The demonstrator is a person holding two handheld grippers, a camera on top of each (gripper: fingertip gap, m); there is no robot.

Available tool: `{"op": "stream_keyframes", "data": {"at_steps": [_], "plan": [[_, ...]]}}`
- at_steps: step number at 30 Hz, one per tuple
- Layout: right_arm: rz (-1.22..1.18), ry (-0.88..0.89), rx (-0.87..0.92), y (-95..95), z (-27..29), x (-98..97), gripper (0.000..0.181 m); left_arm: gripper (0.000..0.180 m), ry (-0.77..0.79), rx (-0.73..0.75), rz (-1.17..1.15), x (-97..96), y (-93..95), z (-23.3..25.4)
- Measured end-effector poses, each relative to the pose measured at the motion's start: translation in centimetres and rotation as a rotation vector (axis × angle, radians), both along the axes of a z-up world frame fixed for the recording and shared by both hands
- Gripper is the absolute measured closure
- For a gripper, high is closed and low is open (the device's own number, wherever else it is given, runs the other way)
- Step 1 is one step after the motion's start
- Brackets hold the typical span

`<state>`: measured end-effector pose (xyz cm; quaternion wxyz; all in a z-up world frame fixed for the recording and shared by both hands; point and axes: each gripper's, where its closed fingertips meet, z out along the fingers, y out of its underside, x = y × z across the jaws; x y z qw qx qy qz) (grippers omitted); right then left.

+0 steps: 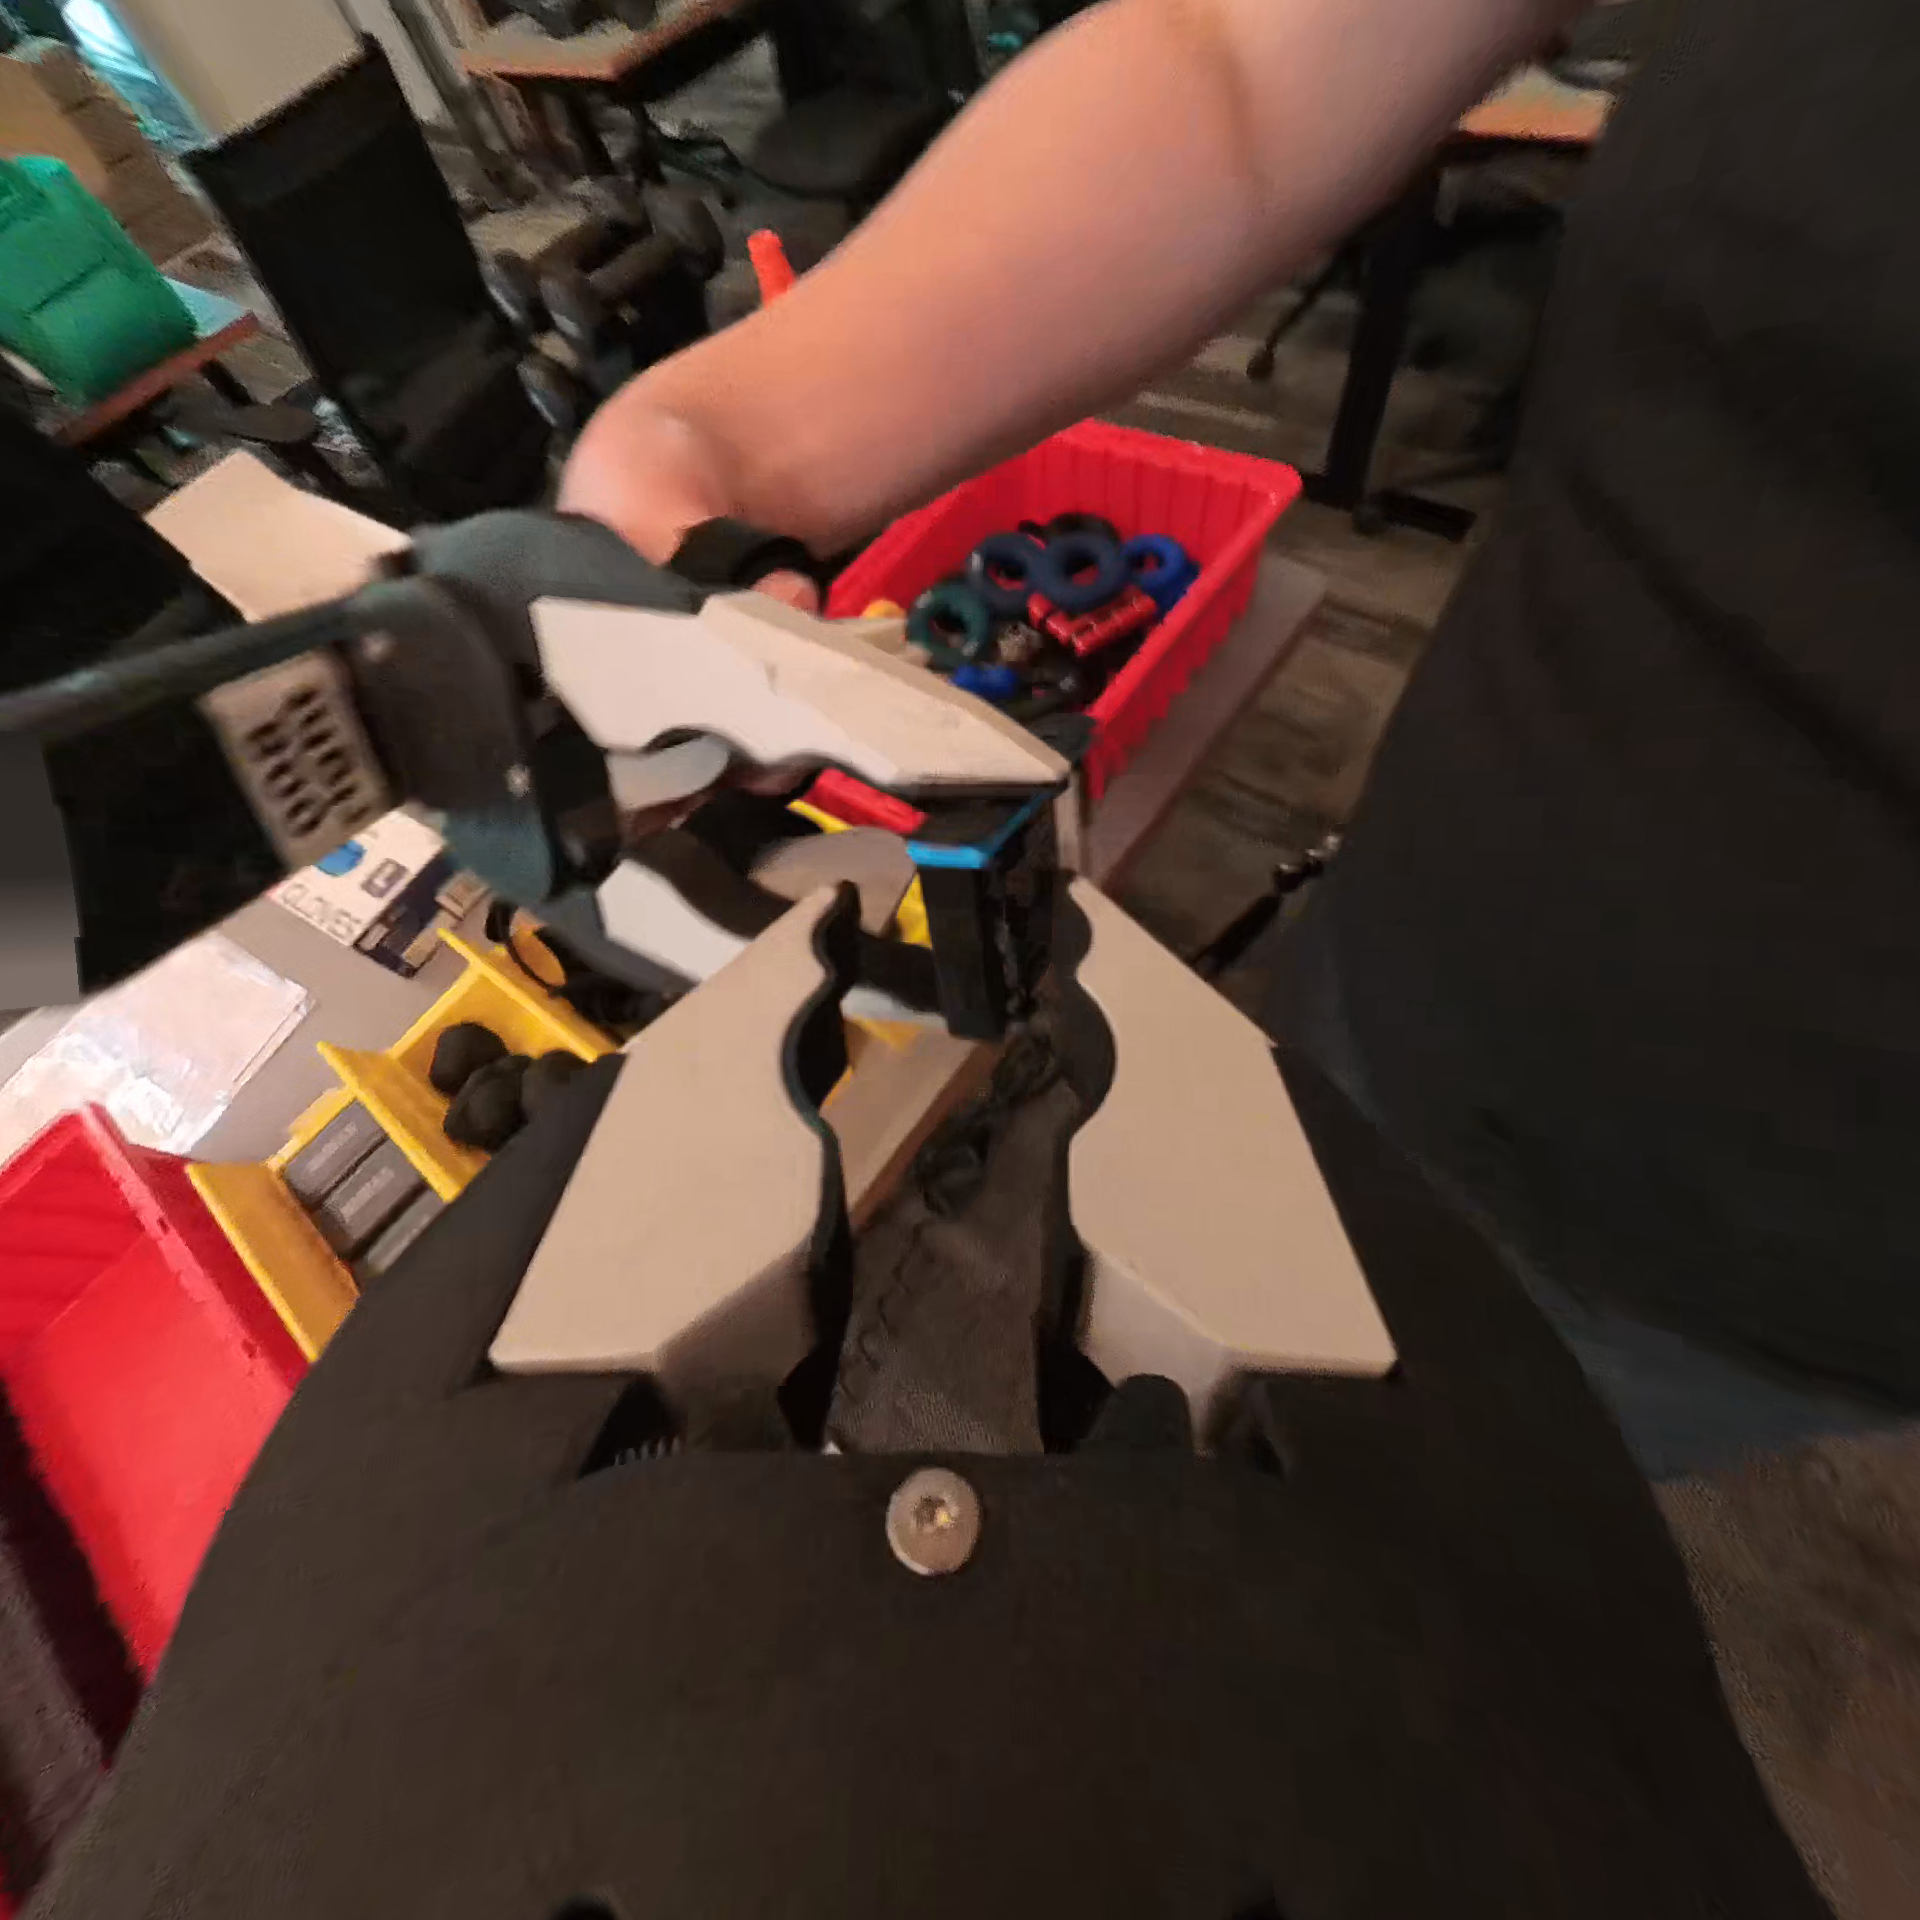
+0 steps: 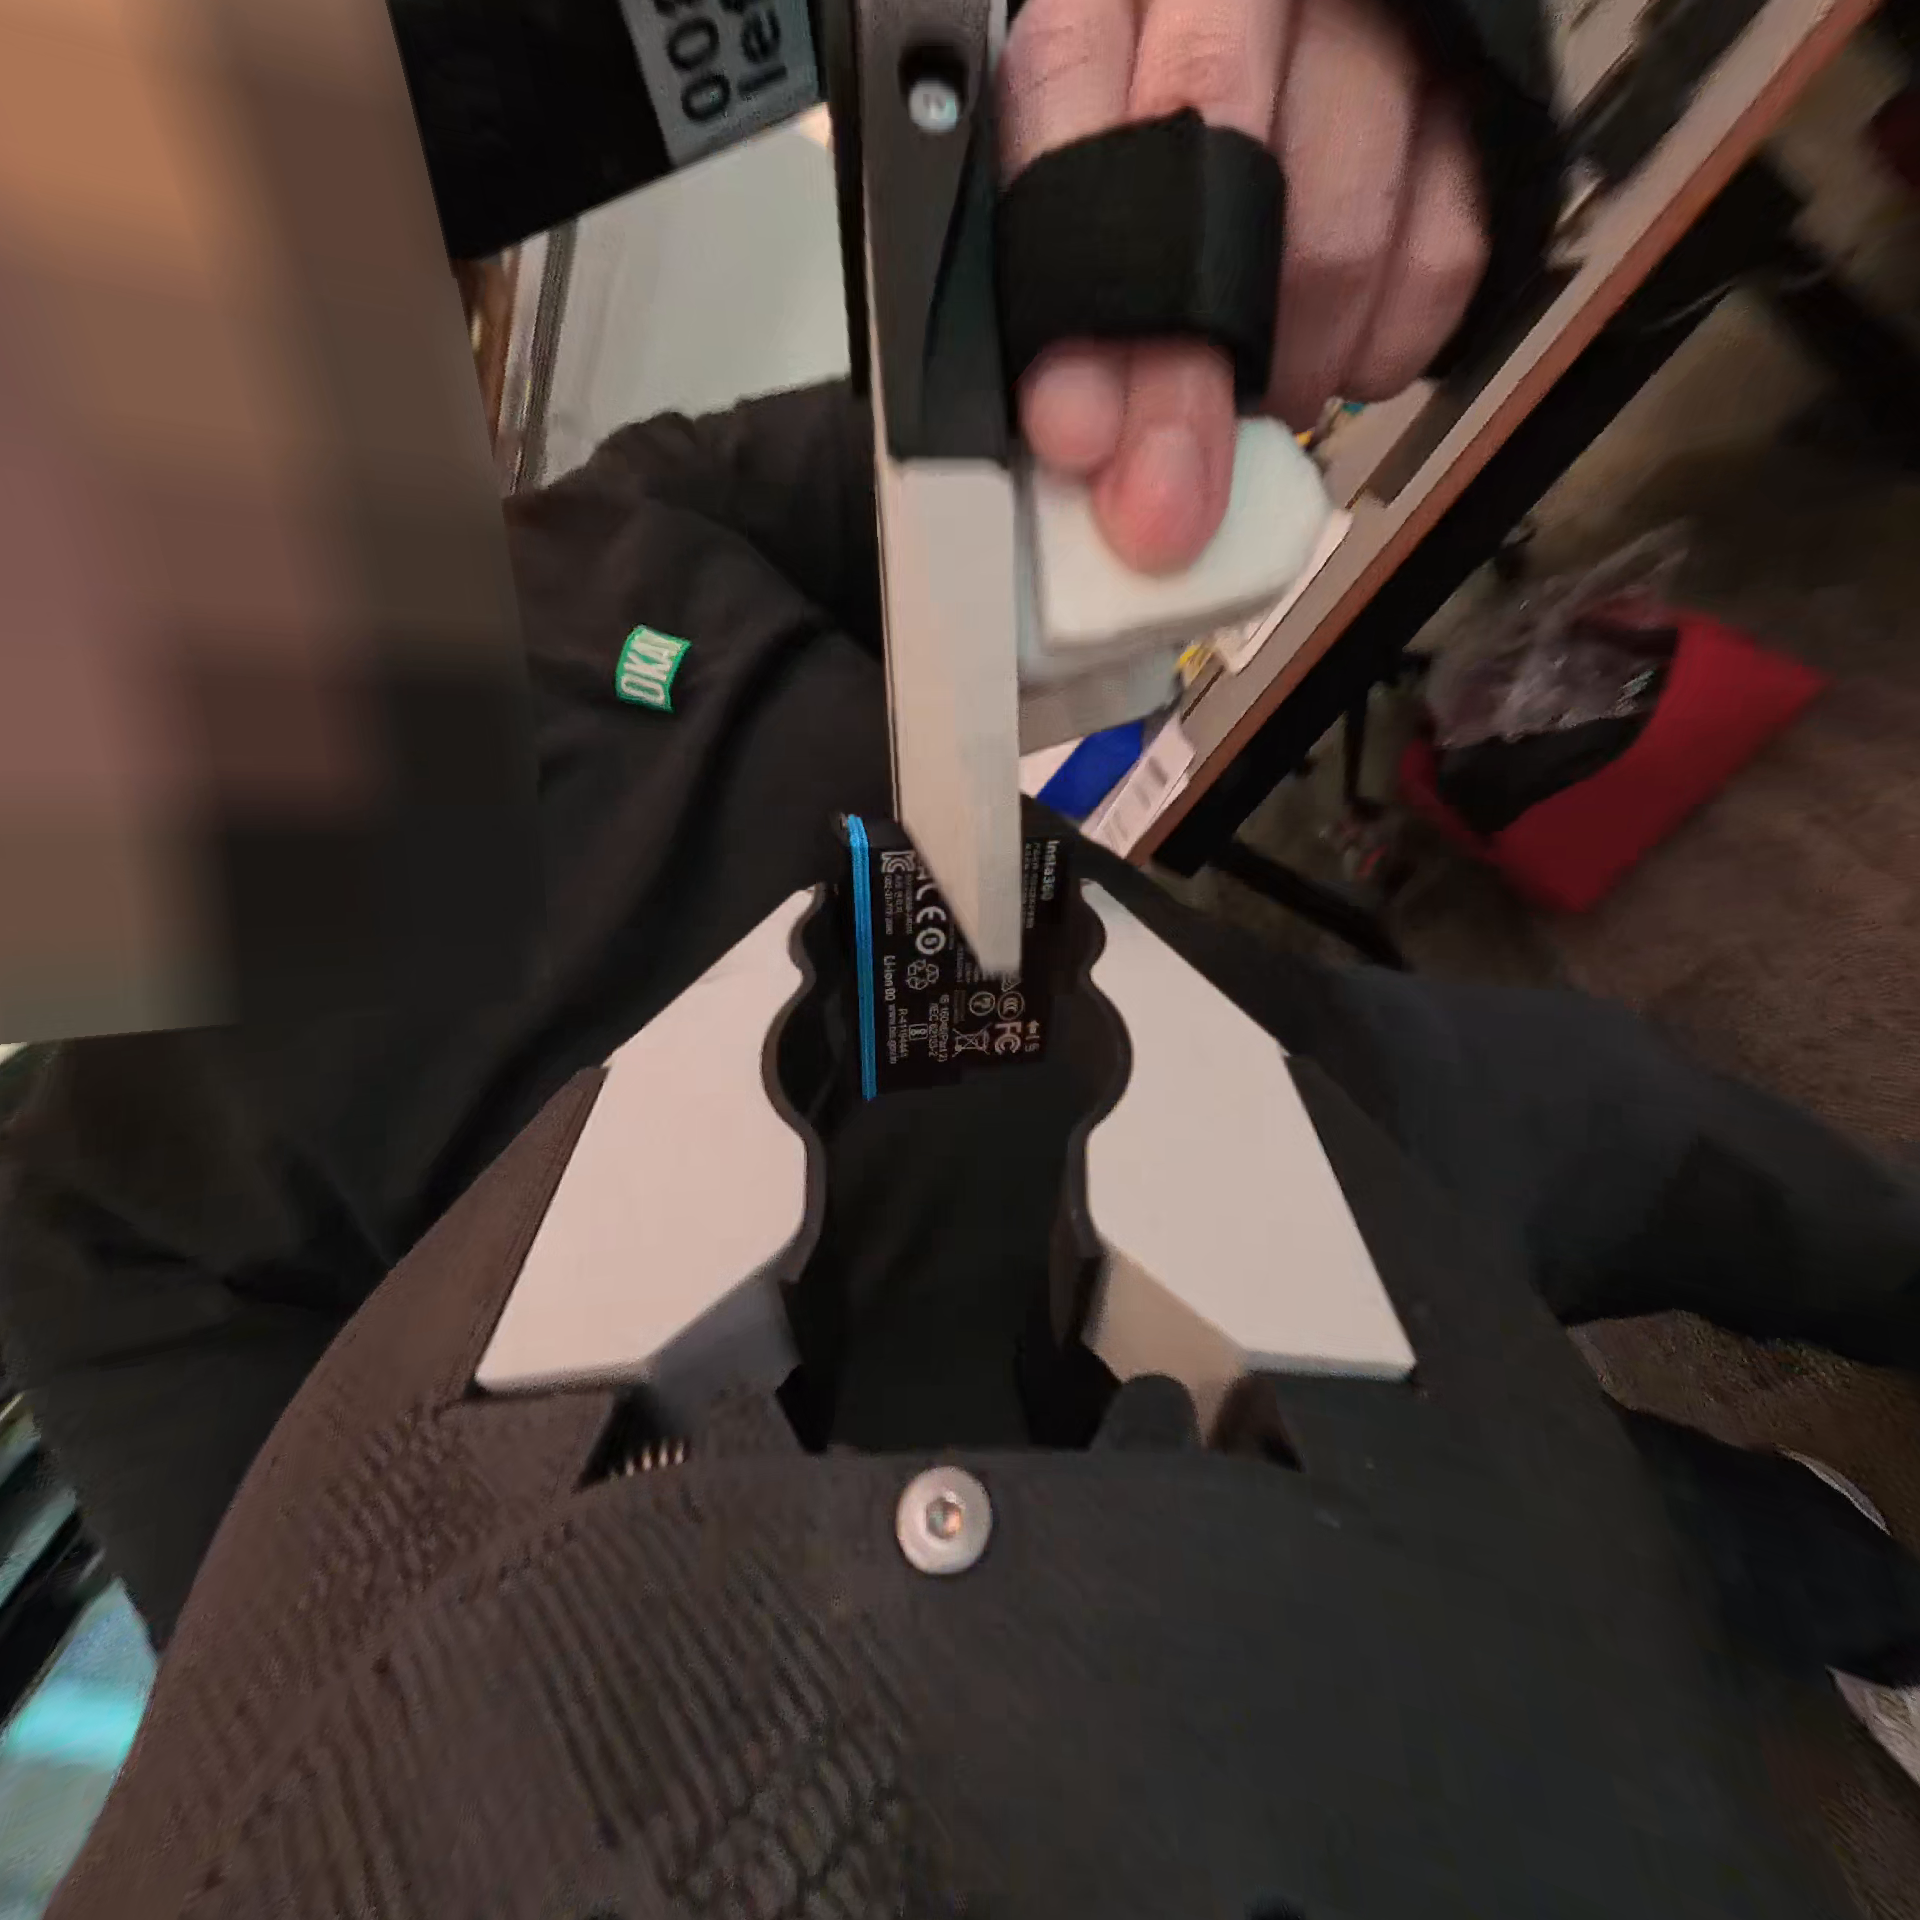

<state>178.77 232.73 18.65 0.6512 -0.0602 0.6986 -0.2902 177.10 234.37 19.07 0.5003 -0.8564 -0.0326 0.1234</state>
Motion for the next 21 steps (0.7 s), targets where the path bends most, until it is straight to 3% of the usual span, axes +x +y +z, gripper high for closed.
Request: {"op": "stream_keyframes", "data": {"at_steps": [3,9,12,16,19,21], "plan": [[0.144,-0.021,0.001,-6.8,0.6,1.9,0.14,0.17,-0.083,-0.01,-0.038,2.3,-5.6,0.1],[0.19,0.036,-0.114,-23.7,-0.6,5.4,0.138,0.171,-0.189,0.079,0.214,5.2,-22.6,-1.0],[-0.011,0.216,-0.335,-33.5,0.5,4.1,0.127,0.171,-0.131,0.191,0.513,4.6,-33.8,-0.3],[-0.382,0.578,-0.576,-44.6,4.5,-1.1,0.129,0.171,0.053,0.305,0.871,2.6,-48.3,2.9],[-0.474,0.907,-0.674,-50.7,5.9,-4.8,0.135,0.171,0.11,0.448,0.938,0.4,-54.8,5.0],[-0.408,1.007,-0.714,-54.3,6.3,-6.0,0.136,0.171,0.063,0.542,0.9,-1.6,-57.5,5.2]]}}
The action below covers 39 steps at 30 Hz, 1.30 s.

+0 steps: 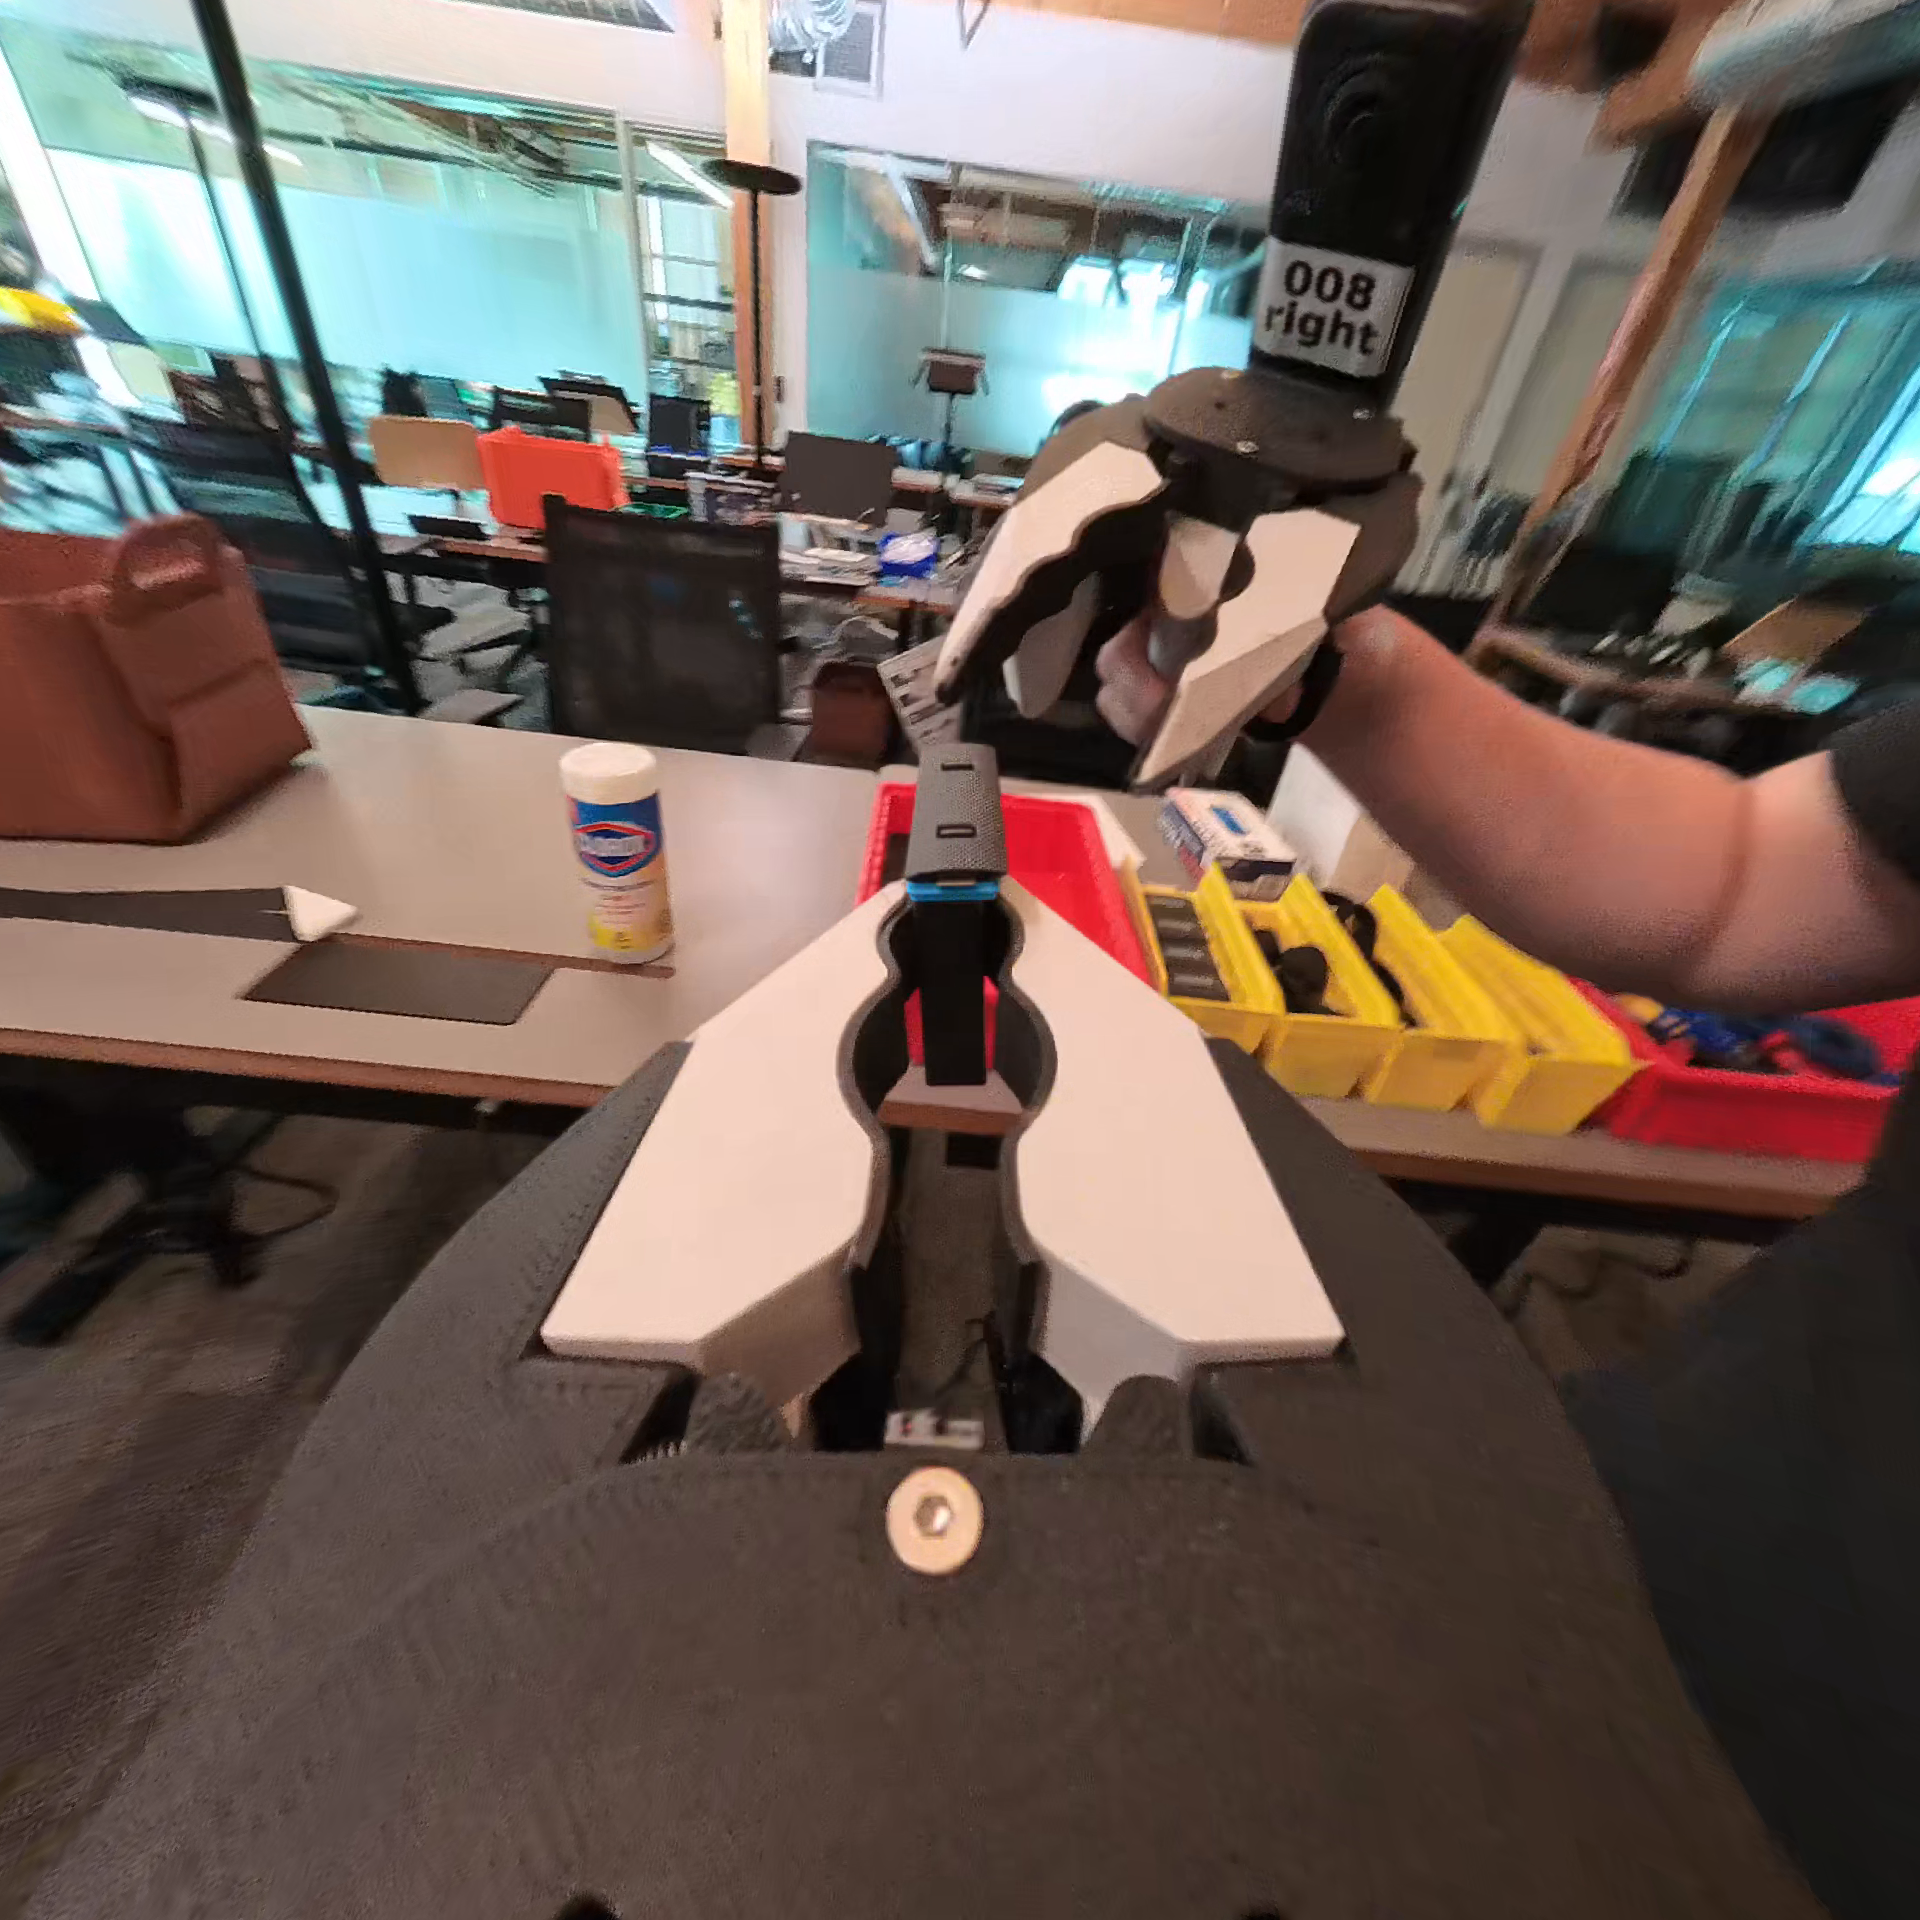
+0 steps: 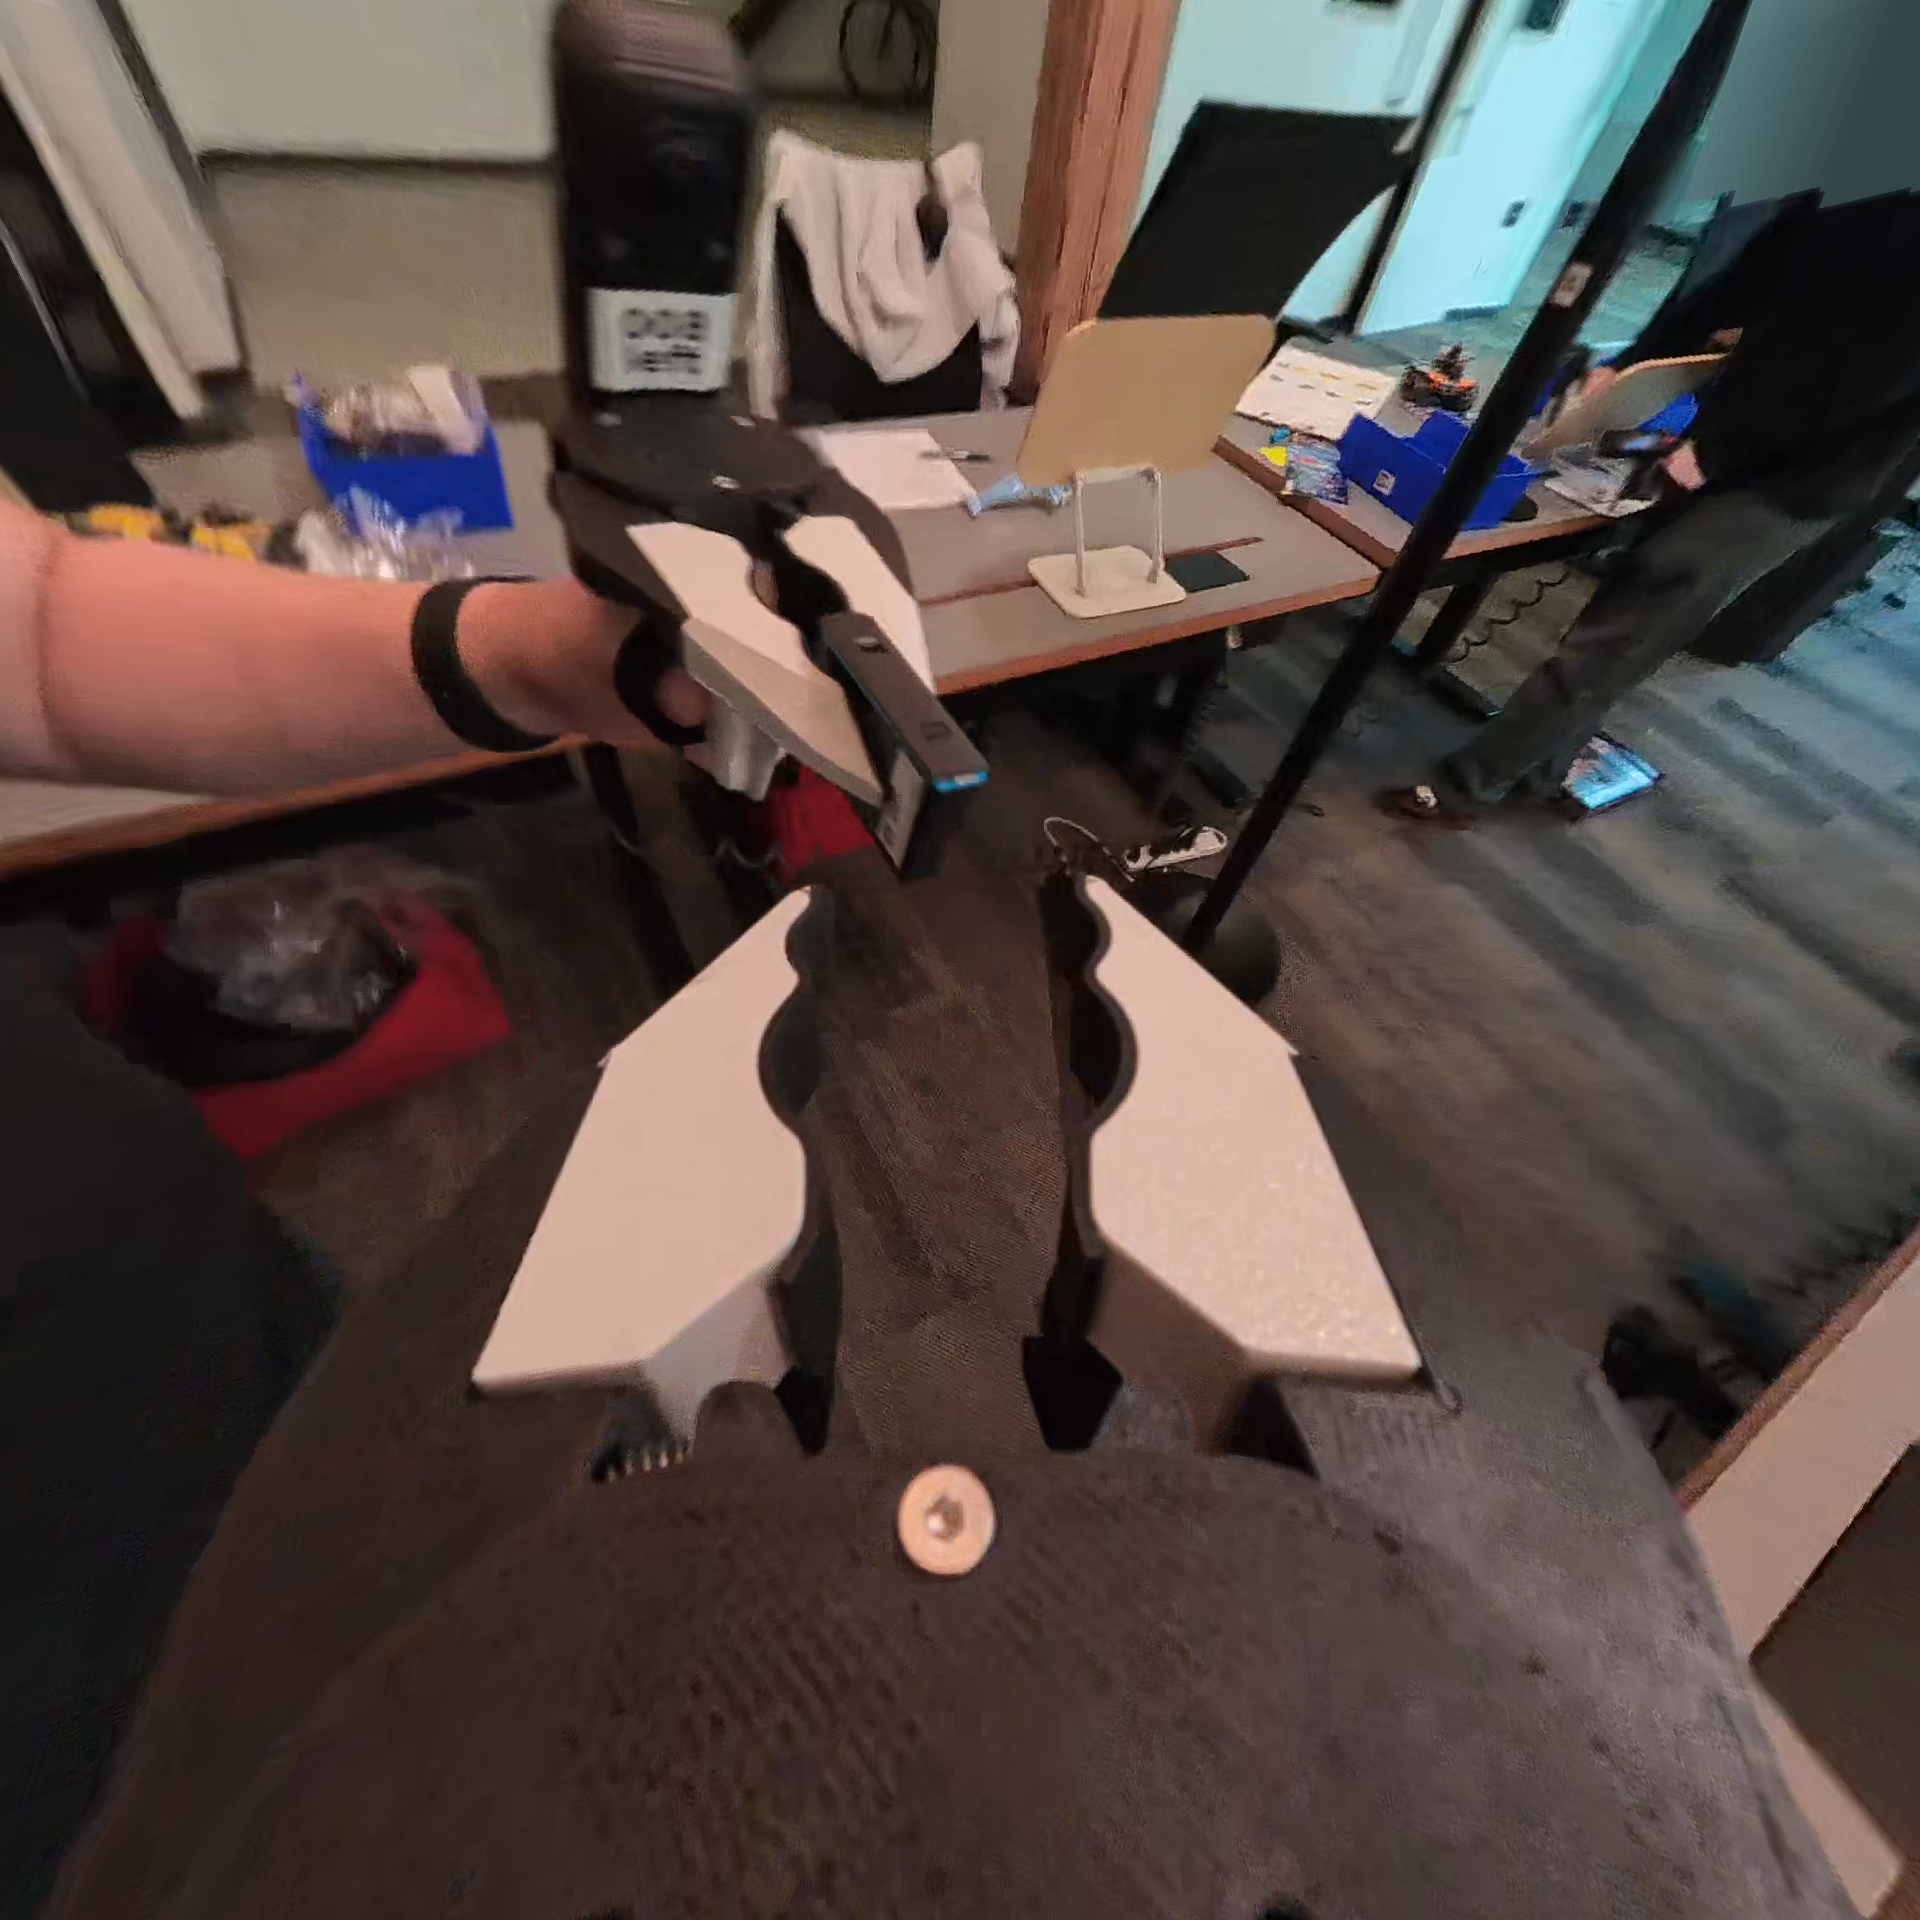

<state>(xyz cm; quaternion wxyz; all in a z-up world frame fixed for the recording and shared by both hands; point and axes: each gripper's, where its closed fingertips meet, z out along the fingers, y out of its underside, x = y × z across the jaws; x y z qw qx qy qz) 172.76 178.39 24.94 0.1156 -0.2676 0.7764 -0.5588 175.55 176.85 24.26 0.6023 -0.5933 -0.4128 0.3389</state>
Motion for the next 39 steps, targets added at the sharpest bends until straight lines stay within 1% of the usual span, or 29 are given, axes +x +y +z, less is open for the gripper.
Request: {"op": "stream_keyframes", "data": {"at_steps": [2,4,6,8,9,12,13,16,18,22,24,26,28,29,30,31,34,37,39], "plan": [[0.058,0.018,0.051,-4.2,0.1,-1.3,0.136,0.171,-0.013,0.126,-0.052,-2.2,-3.0,-0.3],[0.117,-0.011,0.1,-8.6,0.3,-3.1,0.137,0.171,-0.046,0.253,-0.124,-4.6,-6.4,-0.7],[0.19,-0.053,0.137,-13.1,0.6,-5.1,0.144,0.171,-0.058,0.316,-0.132,-7.3,-10.7,-0.9],[0.249,-0.113,0.256,-17.8,0.4,-7.2,0.144,0.171,-0.062,0.356,-0.132,-9.7,-14.8,-0.6],[0.273,-0.135,0.304,-20.1,0.3,-8.2,0.145,0.171,-0.063,0.355,-0.131,-10.8,-16.7,-0.5],[0.341,-0.154,0.433,-26.8,-0.5,-11.1,0.163,0.171,-0.082,0.278,-0.081,-14.1,-22.9,-0.6],[0.376,-0.159,0.47,-28.8,-0.7,-11.8,0.166,0.171,-0.091,0.255,-0.068,-15.0,-24.9,-0.6],[0.451,-0.116,0.512,-34.8,-1.3,-14.4,0.166,0.171,-0.115,0.191,-0.062,-17.6,-31.1,-1.1],[0.467,-0.07,0.495,-39.1,-2.1,-16.3,0.167,0.171,-0.13,0.151,-0.069,-19.8,-35.7,-1.8],[0.372,-0.079,0.455,-48.4,-4.0,-21.1,0.167,0.17,-0.18,0.064,-0.107,-24.0,-45.1,-4.1],[0.325,-0.122,0.474,-52.5,-4.4,-23.9,0.167,0.171,-0.229,0.05,-0.156,-26.4,-49.0,-4.7],[0.286,-0.121,0.464,-56.0,-4.6,-26.8,0.167,0.171,-0.27,0.043,-0.214,-29.6,-52.9,-5.0],[0.243,-0.074,0.48,-59.1,-4.9,-30.1,0.166,0.171,-0.303,0.009,-0.254,-32.8,-56.2,-5.1],[0.227,-0.048,0.492,-60.6,-4.9,-31.7,0.157,0.171,-0.313,-0.013,-0.262,-34.6,-57.8,-5.2],[0.218,-0.02,0.499,-62.5,-4.9,-33.4,0.153,0.171,-0.318,-0.032,-0.277,-36.4,-59.2,-5.2],[0.2,0.032,0.513,-64.0,-5.2,-35.4,0.166,0.171,-0.321,-0.046,-0.301,-38.2,-60.5,-5.2],[0.187,0.125,0.568,-68.5,-6.0,-41.8,0.166,0.171,-0.303,-0.074,-0.334,-44.8,-65.3,-5.9],[0.188,0.176,0.578,-73.0,-6.9,-48.5,0.167,0.171,-0.268,-0.055,-0.341,-51.4,-70.0,-6.6],[0.131,0.185,0.588,-76.7,-7.5,-54.4,0.167,0.153,-0.274,-0.028,-0.263,-56.0,-74.9,-7.3]]}}
